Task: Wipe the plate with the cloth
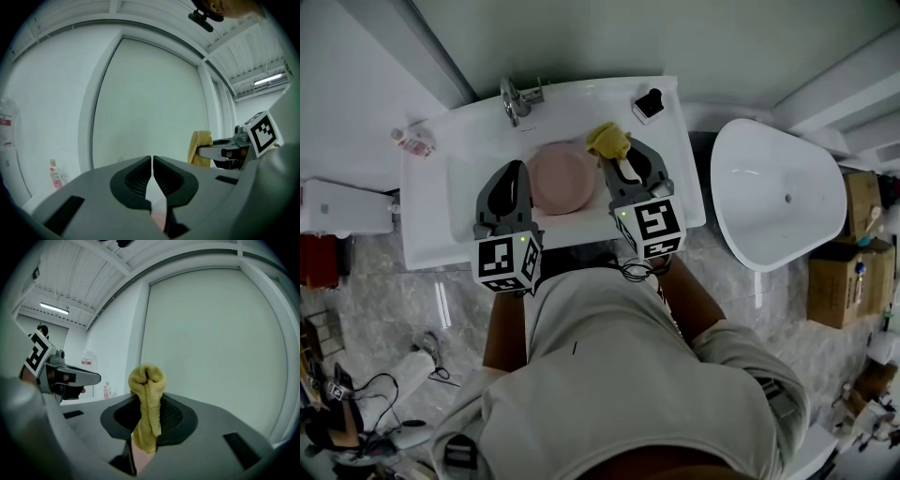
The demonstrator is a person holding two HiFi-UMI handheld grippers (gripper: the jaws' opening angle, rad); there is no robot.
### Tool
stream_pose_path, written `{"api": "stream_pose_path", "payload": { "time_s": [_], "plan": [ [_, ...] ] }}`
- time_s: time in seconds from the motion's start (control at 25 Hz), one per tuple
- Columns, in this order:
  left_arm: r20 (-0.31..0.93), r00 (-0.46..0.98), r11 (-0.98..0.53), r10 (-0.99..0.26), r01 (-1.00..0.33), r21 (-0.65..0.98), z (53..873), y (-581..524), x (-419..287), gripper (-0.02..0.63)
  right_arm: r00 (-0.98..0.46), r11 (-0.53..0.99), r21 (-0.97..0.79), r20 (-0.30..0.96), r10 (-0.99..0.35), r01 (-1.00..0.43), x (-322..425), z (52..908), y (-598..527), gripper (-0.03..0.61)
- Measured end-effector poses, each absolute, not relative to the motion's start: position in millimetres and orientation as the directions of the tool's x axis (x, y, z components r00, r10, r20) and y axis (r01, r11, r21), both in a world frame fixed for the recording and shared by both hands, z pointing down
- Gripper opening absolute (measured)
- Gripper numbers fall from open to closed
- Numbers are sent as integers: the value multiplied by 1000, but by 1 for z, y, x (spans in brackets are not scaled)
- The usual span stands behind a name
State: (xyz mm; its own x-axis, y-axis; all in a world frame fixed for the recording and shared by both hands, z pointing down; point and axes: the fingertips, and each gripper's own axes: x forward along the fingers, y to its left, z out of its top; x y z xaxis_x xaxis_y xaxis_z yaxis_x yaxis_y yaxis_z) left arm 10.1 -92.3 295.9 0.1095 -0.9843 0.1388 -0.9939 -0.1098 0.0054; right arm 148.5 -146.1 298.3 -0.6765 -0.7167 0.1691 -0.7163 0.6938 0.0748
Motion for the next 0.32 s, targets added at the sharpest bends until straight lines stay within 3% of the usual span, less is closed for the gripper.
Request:
{"api": "stream_pose_path", "payload": {
  "time_s": [0.32],
  "plan": [
    [168, 125, -124, -978, -992, 16, 311, -92, 8, 29, -679, 701, 68, 198, -707, -710, 142, 312, -144, 78]
  ]
}}
